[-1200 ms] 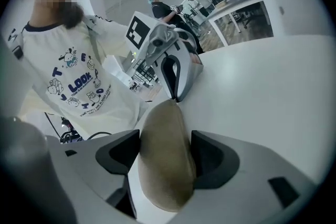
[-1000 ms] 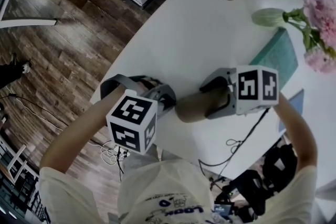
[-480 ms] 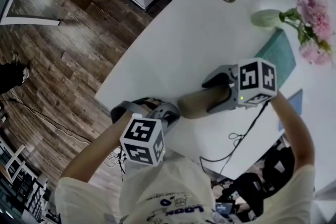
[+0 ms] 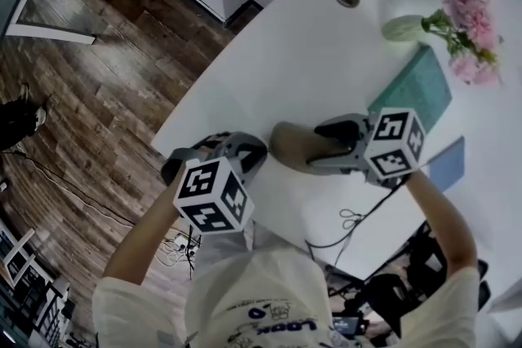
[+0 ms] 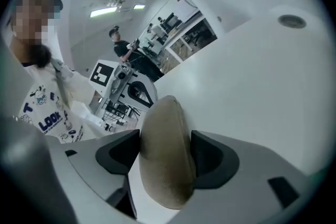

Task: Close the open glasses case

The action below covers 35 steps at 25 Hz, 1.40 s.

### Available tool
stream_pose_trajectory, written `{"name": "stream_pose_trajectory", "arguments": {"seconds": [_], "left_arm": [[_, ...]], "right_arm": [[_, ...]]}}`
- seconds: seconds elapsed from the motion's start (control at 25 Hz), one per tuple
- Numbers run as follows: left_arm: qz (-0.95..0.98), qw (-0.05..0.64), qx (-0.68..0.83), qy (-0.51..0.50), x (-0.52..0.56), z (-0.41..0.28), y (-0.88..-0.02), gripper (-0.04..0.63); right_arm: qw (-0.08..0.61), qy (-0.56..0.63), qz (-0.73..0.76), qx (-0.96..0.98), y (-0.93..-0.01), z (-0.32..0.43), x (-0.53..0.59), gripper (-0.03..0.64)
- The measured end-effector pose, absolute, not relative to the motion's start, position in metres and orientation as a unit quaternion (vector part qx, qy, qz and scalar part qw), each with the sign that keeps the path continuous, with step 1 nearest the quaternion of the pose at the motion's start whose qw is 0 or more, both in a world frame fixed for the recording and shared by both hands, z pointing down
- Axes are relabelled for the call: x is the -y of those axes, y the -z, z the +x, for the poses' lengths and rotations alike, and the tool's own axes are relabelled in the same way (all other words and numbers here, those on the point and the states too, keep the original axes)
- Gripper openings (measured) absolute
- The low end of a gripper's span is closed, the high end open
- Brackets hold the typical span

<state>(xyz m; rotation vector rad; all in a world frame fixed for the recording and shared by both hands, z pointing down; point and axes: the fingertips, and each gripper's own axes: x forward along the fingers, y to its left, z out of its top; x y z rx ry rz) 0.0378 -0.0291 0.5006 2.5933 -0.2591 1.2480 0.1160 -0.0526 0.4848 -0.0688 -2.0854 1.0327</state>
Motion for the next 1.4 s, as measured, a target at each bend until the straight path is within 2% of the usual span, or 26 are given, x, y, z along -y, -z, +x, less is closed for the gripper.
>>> {"name": "stream_pose_trajectory", "arguments": {"seconds": [0.4, 0.6, 0.72, 1.08, 1.4], "left_arm": [[0.865, 0.037, 0.118, -0.486, 0.105, 0.02, -0.498, 0.003], [0.876, 0.067, 0.126, -0.461, 0.118, 0.025, -0.5, 0.003], [0.879, 0.061, 0.118, -0.457, 0.11, 0.023, -0.499, 0.003], [0.889, 0.07, 0.108, -0.44, 0.063, 0.029, -0.495, 0.003], [0.901, 0.109, 0.109, -0.406, 0.014, 0.034, -0.494, 0.003]], "right_arm": [[0.432, -0.487, 0.071, 0.755, -0.492, 0.092, 0.068, 0.304], [0.386, -0.532, 0.142, 0.74, -0.49, 0.089, 0.074, 0.302], [0.371, -0.529, 0.174, 0.743, -0.491, 0.093, 0.074, 0.302], [0.327, -0.562, 0.213, 0.73, -0.489, 0.087, 0.072, 0.302], [0.247, -0.607, 0.288, 0.699, -0.487, 0.072, 0.071, 0.302]]}}
